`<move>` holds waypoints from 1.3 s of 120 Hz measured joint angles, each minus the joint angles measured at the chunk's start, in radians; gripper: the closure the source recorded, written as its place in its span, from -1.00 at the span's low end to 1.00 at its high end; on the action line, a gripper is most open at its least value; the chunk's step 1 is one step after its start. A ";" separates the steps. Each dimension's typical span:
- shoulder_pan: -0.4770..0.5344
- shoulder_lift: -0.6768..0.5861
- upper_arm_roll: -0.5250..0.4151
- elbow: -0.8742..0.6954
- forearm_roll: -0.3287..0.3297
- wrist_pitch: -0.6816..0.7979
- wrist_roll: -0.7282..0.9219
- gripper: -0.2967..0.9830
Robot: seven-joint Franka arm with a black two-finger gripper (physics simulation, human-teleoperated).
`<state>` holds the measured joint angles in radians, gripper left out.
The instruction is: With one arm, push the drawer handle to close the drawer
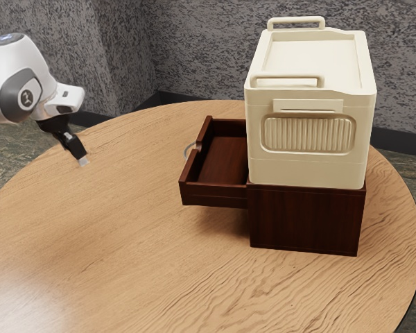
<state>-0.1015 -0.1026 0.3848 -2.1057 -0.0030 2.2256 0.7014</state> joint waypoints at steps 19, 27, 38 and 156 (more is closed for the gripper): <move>-0.008 0.080 0.006 0.070 -0.069 0.007 0.202 -0.49; -0.009 0.174 0.004 0.156 -0.107 -0.010 0.285 -0.48; -0.044 0.240 -0.004 0.198 -0.170 -0.023 0.401 -0.47; -0.090 0.513 -0.061 0.473 -0.410 0.035 1.012 0.67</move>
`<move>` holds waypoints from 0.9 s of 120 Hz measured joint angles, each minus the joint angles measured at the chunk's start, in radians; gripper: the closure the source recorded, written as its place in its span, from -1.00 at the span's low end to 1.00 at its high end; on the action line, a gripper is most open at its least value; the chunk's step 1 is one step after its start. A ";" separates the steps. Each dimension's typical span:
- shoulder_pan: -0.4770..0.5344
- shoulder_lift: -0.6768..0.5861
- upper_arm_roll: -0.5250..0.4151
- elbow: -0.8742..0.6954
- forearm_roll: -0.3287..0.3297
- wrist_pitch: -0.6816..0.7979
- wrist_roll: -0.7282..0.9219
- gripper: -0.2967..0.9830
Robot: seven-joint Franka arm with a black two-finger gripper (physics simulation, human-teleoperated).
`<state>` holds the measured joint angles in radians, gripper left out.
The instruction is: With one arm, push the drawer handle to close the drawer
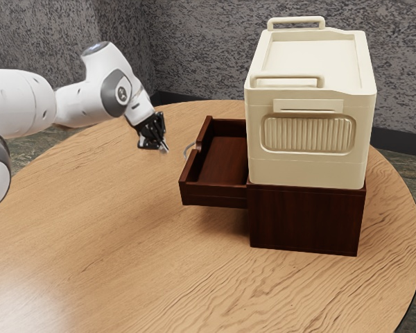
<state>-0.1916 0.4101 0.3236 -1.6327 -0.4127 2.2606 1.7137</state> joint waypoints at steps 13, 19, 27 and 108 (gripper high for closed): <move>0.050 0.029 -0.046 0.034 0.034 -0.033 -0.004 0.68; 0.060 0.040 -0.055 0.050 0.041 -0.048 -0.006 0.68; 0.063 0.057 -0.060 0.069 0.044 -0.064 -0.009 0.69; 0.036 0.110 -0.078 0.151 0.019 -0.139 -0.151 0.69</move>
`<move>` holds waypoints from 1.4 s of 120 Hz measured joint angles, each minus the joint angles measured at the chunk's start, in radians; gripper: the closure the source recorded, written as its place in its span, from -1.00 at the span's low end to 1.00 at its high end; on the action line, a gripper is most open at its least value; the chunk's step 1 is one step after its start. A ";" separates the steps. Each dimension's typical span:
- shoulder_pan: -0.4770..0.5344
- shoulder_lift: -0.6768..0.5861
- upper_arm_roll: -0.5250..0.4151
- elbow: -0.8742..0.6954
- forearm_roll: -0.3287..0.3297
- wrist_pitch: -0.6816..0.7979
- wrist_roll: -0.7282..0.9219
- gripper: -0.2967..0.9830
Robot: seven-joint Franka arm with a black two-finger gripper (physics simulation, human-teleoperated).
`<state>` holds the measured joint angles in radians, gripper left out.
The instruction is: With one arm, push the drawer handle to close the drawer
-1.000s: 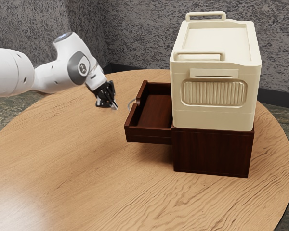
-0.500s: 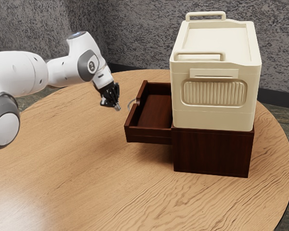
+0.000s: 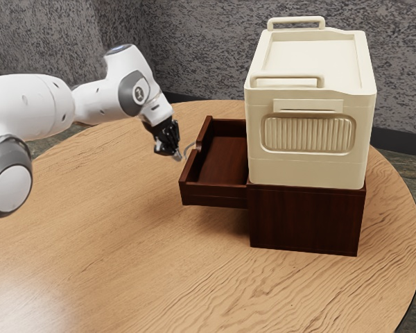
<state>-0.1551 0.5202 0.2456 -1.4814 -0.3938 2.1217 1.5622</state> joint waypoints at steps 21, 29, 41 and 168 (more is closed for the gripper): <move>-0.022 0.001 0.001 0.007 0.000 -0.001 -0.043 0.69; -0.028 0.001 0.000 0.012 -0.001 -0.001 -0.057 0.68; -0.036 0.003 0.000 0.015 -0.002 0.000 -0.076 0.69; -0.137 0.163 -0.025 0.246 -0.064 0.015 -0.242 0.69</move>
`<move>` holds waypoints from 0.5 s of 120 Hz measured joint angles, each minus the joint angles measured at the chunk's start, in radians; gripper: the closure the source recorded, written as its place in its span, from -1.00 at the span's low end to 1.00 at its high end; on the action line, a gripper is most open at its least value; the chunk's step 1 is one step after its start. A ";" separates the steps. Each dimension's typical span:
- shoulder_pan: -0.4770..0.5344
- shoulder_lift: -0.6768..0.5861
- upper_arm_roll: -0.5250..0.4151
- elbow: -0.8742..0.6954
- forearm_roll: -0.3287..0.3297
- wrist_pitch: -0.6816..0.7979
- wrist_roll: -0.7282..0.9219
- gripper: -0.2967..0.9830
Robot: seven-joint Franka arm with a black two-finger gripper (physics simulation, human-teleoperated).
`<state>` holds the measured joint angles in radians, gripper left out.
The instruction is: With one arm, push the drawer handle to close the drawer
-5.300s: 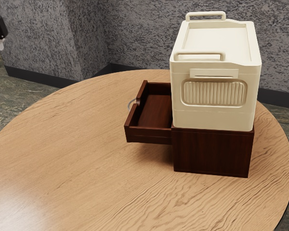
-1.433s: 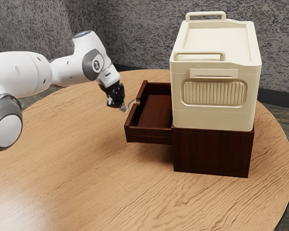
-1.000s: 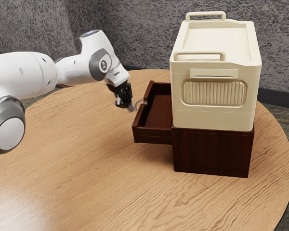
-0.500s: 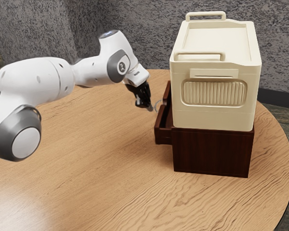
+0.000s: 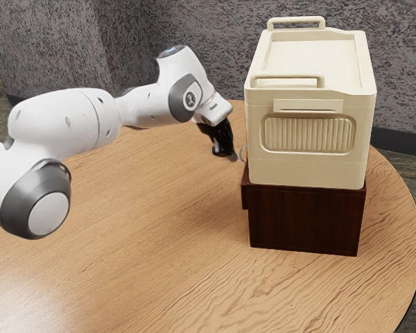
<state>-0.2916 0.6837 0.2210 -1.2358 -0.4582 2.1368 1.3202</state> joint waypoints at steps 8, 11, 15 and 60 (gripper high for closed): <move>-0.007 0.003 -0.002 0.009 0.000 0.000 -0.008 0.69; -0.009 0.005 -0.003 0.011 0.000 0.001 -0.011 0.69; -0.012 0.007 -0.004 0.013 0.000 0.001 -0.015 0.70; -0.497 -0.774 0.475 -0.459 0.336 -0.206 -0.242 0.20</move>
<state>-0.7883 -0.0902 0.6956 -1.6947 -0.1222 1.9304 1.0787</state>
